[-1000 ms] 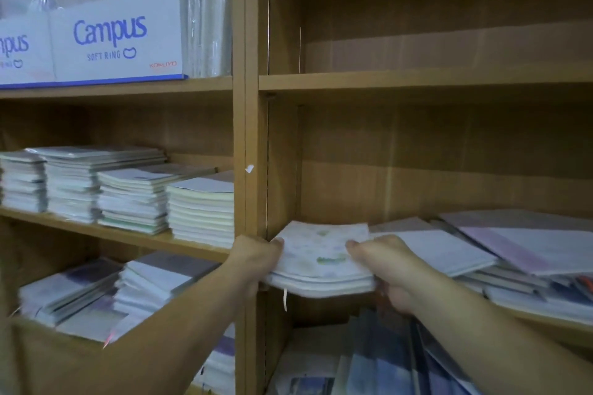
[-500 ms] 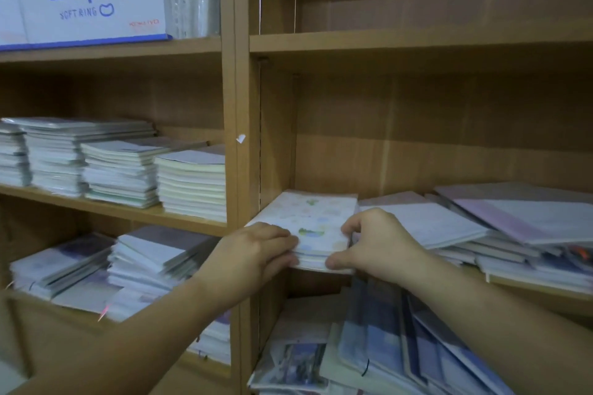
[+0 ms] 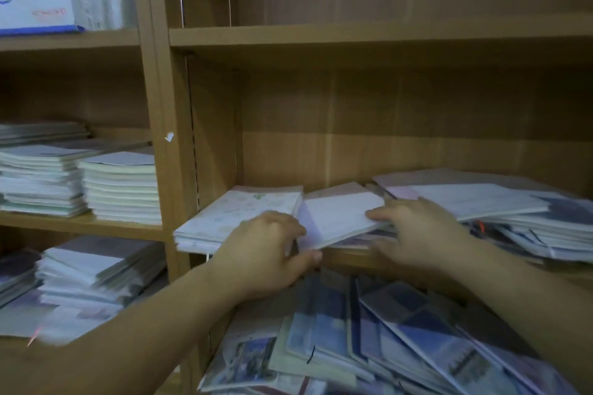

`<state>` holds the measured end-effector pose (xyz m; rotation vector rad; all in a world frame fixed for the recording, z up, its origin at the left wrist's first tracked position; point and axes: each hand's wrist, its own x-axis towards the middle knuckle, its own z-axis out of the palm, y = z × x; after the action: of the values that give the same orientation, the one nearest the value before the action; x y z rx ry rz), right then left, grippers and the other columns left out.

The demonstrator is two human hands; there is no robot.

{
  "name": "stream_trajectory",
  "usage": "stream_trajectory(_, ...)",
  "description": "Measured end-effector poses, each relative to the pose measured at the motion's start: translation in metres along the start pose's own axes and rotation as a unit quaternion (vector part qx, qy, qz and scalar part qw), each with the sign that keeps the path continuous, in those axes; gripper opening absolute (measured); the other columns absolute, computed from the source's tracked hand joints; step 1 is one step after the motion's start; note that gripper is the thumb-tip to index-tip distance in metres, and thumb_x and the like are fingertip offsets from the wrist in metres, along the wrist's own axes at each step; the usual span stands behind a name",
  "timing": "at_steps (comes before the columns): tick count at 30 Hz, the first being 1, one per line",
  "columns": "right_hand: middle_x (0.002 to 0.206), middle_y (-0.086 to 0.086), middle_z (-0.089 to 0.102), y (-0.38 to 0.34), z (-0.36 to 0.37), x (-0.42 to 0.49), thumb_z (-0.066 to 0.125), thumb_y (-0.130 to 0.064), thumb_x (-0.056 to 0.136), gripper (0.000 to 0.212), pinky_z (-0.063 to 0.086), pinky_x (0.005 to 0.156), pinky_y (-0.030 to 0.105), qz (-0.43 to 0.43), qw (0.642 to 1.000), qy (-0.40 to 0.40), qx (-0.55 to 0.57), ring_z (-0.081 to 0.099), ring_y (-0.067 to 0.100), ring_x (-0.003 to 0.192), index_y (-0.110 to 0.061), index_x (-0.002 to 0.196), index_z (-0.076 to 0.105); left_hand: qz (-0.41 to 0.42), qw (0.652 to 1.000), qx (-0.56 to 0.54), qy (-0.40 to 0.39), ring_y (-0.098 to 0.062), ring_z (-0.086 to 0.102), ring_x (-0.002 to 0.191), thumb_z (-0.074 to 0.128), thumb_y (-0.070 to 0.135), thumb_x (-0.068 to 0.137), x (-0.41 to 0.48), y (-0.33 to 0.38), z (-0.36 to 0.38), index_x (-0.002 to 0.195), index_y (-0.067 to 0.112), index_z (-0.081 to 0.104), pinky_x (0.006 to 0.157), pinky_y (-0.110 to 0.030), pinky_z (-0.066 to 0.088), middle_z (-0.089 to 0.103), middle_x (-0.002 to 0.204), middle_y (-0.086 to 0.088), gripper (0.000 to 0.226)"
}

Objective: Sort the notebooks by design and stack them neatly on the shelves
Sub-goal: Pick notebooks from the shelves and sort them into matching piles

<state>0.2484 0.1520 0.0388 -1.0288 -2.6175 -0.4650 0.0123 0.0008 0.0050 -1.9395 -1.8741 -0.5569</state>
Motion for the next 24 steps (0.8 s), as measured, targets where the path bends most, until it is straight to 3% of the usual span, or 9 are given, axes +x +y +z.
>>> stream_trajectory(2, 0.118, -0.009, 0.068, 0.003, 0.012, -0.005, 0.037, -0.057, 0.096, 0.041, 0.051, 0.086, 0.037, 0.0, 0.997, 0.073, -0.013, 0.063, 0.027, 0.103, -0.038, 0.118, 0.066, 0.005, 0.999, 0.034, -0.039, -0.022, 0.06, 0.097, 0.051, 0.061, 0.089, 0.017, 0.027, 0.016, 0.093, 0.025, 0.057, 0.077, -0.036, 0.05, 0.065, 0.097, 0.001, 0.036)
stream_trajectory(5, 0.095, -0.007, 0.073, 0.014, 0.024, -0.016, 0.023, -0.051, 0.095, 0.051, 0.05, 0.07, 0.035, -0.007, 0.989, 0.146, 0.026, 0.064, 0.025, 0.088, -0.033, 0.096, 0.071, -0.033, 0.992, 0.11, -0.046, -0.03, 0.064, 0.093, 0.055, 0.036, 0.09, 0.033, 0.046, 0.03, 0.106, 0.022, 0.052, 0.07, -0.034, 0.045, 0.065, 0.101, -0.003, 0.022)
stream_trajectory(9, 0.106, -0.012, 0.073, 0.029, 0.013, -0.039, 0.062, -0.038, 0.095, 0.024, 0.055, 0.085, 0.032, 0.003, 0.936, 0.23, 0.266, 0.067, 0.008, 0.099, -0.026, 0.11, 0.076, -0.06, 0.984, 0.162, -0.048, -0.031, 0.067, 0.091, 0.053, 0.019, 0.09, 0.04, 0.053, 0.027, 0.121, 0.024, 0.052, 0.064, -0.033, 0.036, 0.068, 0.101, -0.004, 0.031)
stream_trajectory(12, 0.089, -0.016, 0.073, 0.034, -0.01, -0.052, 0.065, -0.03, 0.096, 0.01, 0.056, 0.079, 0.027, 0.091, 0.867, 0.267, 0.411, 0.068, 0.002, 0.085, -0.033, 0.096, 0.074, -0.066, 0.989, 0.066, 0.116, -0.031, 0.066, 0.07, 0.058, 0.009, 0.089, 0.042, 0.055, 0.019, 0.121, 0.023, 0.063, 0.055, -0.033, 0.039, 0.071, 0.081, -0.005, 0.035)
stream_trajectory(15, 0.084, 0.001, 0.076, 0.031, -0.041, -0.057, 0.057, -0.053, 0.097, 0.027, 0.062, 0.078, 0.045, 0.215, 0.759, 0.153, 0.595, 0.074, 0.019, 0.077, -0.029, 0.104, 0.068, 0.003, 0.965, -0.053, 0.258, -0.027, 0.065, 0.057, 0.069, -0.005, 0.081, 0.04, 0.072, 0.02, 0.116, 0.016, 0.071, 0.048, -0.032, 0.049, 0.073, 0.075, -0.004, 0.042)
stream_trajectory(18, 0.097, 0.016, 0.077, 0.036, -0.058, -0.058, 0.061, -0.056, 0.093, 0.043, 0.06, 0.085, 0.053, 0.288, 0.581, 0.024, 0.761, 0.075, 0.034, 0.091, -0.016, 0.11, 0.061, 0.142, 0.962, -0.086, 0.216, -0.018, 0.073, 0.096, 0.068, -0.01, 0.076, 0.026, 0.084, 0.036, 0.127, 0.013, 0.069, 0.087, -0.03, 0.057, 0.076, 0.113, -0.003, 0.056)
stream_trajectory(19, 0.099, 0.015, 0.077, 0.038, -0.056, -0.059, 0.066, -0.045, 0.095, 0.038, 0.06, 0.086, 0.052, 0.284, 0.571, 0.003, 0.77, 0.074, 0.034, 0.096, -0.011, 0.114, 0.064, 0.178, 0.964, -0.092, 0.175, -0.016, 0.068, 0.114, 0.067, -0.01, 0.075, 0.022, 0.082, 0.044, 0.131, 0.014, 0.067, 0.103, -0.035, 0.052, 0.071, 0.128, -0.001, 0.061)
stream_trajectory(21, 0.103, 0.012, 0.077, 0.038, -0.041, -0.065, 0.065, -0.014, 0.097, 0.026, 0.06, 0.079, 0.042, 0.279, 0.637, -0.012, 0.719, 0.073, 0.031, 0.098, -0.007, 0.123, 0.065, 0.194, 0.971, -0.115, 0.076, -0.009, 0.049, 0.139, 0.064, 0.002, 0.087, 0.014, 0.074, 0.055, 0.141, 0.024, 0.06, 0.118, -0.046, 0.038, 0.056, 0.148, 0.008, 0.059)
stream_trajectory(24, 0.113, 0.002, 0.072, 0.027, -0.019, -0.072, 0.055, 0.003, 0.098, 0.037, 0.055, 0.07, 0.026, 0.292, 0.68, 0.062, 0.67, 0.07, 0.019, 0.096, -0.019, 0.128, 0.06, 0.052, 0.982, -0.179, -0.027, 0.006, 0.02, 0.149, 0.054, 0.061, 0.094, 0.002, 0.079, 0.044, 0.144, 0.045, 0.052, 0.126, -0.035, 0.019, 0.03, 0.159, 0.022, 0.052)
